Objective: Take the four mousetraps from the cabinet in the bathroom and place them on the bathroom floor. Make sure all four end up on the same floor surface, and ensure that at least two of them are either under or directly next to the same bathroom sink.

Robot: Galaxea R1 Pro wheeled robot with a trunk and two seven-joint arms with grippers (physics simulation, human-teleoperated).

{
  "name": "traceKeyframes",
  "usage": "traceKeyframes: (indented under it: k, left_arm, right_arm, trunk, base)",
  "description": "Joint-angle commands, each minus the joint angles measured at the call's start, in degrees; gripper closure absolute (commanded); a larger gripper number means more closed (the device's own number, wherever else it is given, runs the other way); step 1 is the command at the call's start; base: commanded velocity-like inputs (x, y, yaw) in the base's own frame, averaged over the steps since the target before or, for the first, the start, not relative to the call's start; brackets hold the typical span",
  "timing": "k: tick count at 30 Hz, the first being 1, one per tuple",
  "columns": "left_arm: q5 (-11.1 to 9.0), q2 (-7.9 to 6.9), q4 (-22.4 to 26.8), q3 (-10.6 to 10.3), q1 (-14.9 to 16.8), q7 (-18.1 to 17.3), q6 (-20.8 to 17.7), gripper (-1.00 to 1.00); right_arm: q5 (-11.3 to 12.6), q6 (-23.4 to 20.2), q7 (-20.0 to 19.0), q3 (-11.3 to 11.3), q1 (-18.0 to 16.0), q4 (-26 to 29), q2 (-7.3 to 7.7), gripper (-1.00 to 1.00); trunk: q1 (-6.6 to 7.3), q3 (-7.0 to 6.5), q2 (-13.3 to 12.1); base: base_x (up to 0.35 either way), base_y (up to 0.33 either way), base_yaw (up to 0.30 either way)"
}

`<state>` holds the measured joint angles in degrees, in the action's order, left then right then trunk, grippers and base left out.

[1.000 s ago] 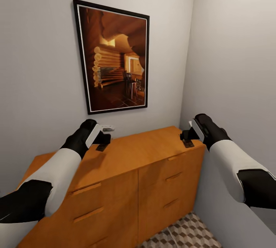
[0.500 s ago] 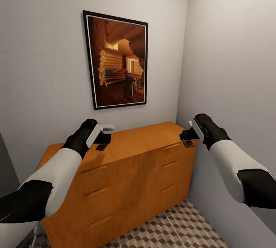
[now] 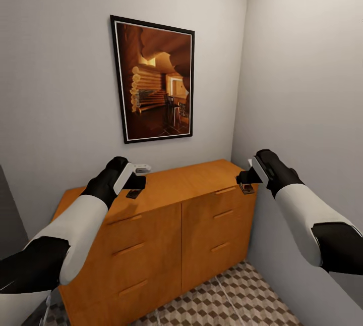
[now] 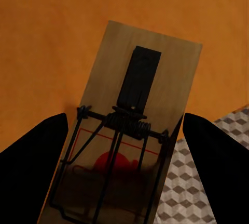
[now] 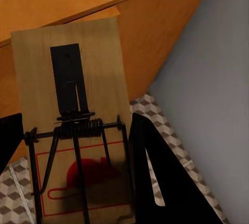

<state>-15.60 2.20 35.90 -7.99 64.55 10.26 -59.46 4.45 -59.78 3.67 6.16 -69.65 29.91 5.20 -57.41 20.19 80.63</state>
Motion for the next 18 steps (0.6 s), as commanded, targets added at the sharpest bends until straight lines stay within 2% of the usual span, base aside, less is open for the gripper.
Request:
traceKeyframes:
  k: [1,7,8,10,11,14,18]
  left_arm:
    - [-0.62,-0.01,0.05,-0.19,0.04,0.55,-0.15,1.0]
    - [-0.58,-0.12,0.06,-0.19,0.04,1.56,0.15,1.0]
    - [-0.89,0.35,1.12,0.12,0.04,13.29,0.23,1.0]
    - [-0.95,0.16,1.11,0.16,0.04,14.2,0.23,1.0]
    - [-0.97,0.14,1.13,0.16,0.04,14.32,0.23,1.0]
    - [-0.97,0.1,1.35,0.16,0.04,14.46,0.23,1.0]
    - [-0.93,0.16,1.48,0.17,0.04,14.52,0.29,1.0]
  right_arm:
    - [0.67,-0.22,0.49,0.43,-0.04,0.06,0.07,1.0]
    - [0.65,-0.22,0.51,0.42,-0.04,0.06,0.07,1.0]
    - [0.63,-0.22,0.54,0.42,-0.01,0.13,-3.07,1.0]
    - [0.16,-0.22,0.71,0.41,-0.02,0.14,-6.68,1.0]
    - [0.02,-0.22,0.78,0.38,-0.03,0.14,-7.47,1.0]
    - [-0.1,-0.22,0.89,0.35,-0.03,0.19,-8.48,1.0]
    - [-0.19,-0.22,0.84,0.34,-0.04,0.23,-8.89,1.0]
  trunk:
    - [0.0,0.08,0.04]
    - [0.0,0.08,0.04]
    - [0.0,0.08,0.04]
    - [0.0,0.08,0.04]
    - [0.0,0.08,0.04]
    - [0.0,0.08,0.04]
    - [0.0,0.08,0.04]
  base:
    - [0.0,0.0,0.0]
    - [0.0,0.0,0.0]
    - [0.0,0.0,0.0]
    - [-0.003,0.0,0.0]
    - [-0.066,-0.007,0.0]
    - [-0.173,-0.048,0.0]
    - [-0.277,-0.093,0.0]
